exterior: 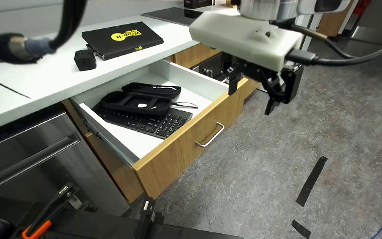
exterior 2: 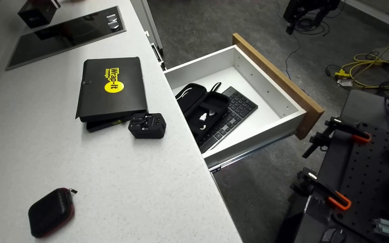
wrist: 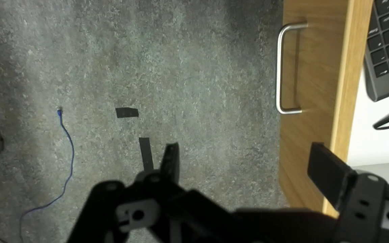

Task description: Close the drawer

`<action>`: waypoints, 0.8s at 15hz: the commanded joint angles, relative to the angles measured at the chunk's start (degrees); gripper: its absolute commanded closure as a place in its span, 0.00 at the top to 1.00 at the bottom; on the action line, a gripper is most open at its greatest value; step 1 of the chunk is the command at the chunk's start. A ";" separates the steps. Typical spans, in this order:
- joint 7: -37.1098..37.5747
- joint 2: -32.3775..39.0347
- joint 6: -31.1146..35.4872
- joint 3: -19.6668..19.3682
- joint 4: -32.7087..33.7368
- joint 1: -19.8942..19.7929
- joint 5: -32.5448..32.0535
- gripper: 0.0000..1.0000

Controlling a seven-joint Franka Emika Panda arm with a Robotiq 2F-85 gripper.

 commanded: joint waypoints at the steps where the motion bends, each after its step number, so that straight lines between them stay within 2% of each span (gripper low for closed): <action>1: 8.32 10.99 8.31 1.53 4.65 -0.64 -1.24 1.00; 3: 12.52 16.17 10.91 0.91 7.04 0.29 -2.06 1.00; 7: 15.88 26.32 12.80 1.27 13.56 0.97 1.12 1.00; 12: 15.26 33.20 7.77 6.51 21.17 -1.36 7.09 1.00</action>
